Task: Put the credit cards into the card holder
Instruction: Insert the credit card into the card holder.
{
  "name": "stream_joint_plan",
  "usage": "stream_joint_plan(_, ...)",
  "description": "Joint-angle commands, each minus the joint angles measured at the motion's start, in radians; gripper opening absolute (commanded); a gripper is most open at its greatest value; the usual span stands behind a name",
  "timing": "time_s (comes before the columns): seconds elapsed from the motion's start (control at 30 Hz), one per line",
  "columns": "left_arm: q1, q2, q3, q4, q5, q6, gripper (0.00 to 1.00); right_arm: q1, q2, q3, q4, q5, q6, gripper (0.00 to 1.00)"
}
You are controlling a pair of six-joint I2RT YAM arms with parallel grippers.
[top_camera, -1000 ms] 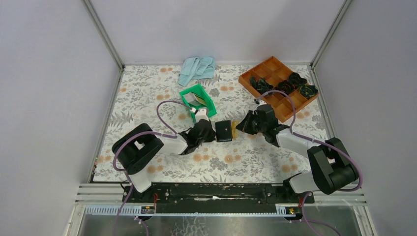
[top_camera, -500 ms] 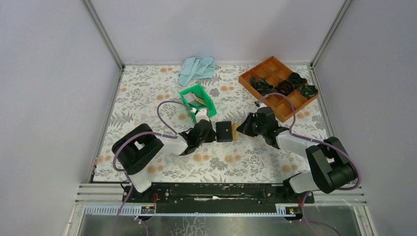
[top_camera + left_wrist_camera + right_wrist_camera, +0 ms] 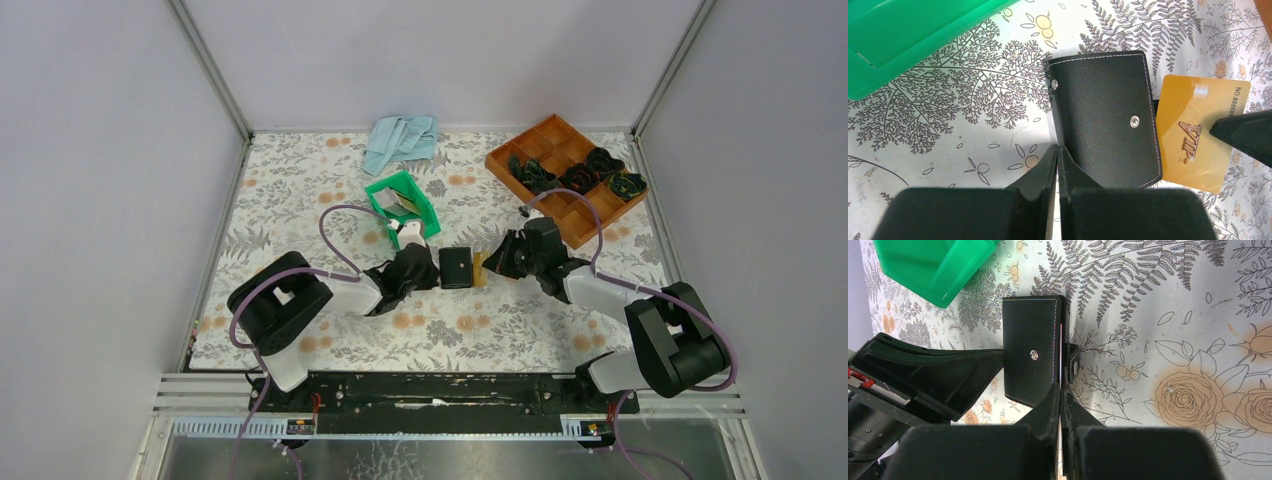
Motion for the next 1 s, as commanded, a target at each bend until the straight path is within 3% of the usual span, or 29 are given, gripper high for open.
stream_joint_plan(0.0,-0.014,0.011,-0.004,-0.087,-0.015,0.011,0.07,-0.008,-0.013,0.025,0.021,-0.011,-0.012,0.00)
stream_joint_plan(0.97,-0.019,0.024,-0.006,-0.077,-0.010,0.005,0.06,-0.019,0.042,-0.013,0.170,-0.076,0.062,0.00)
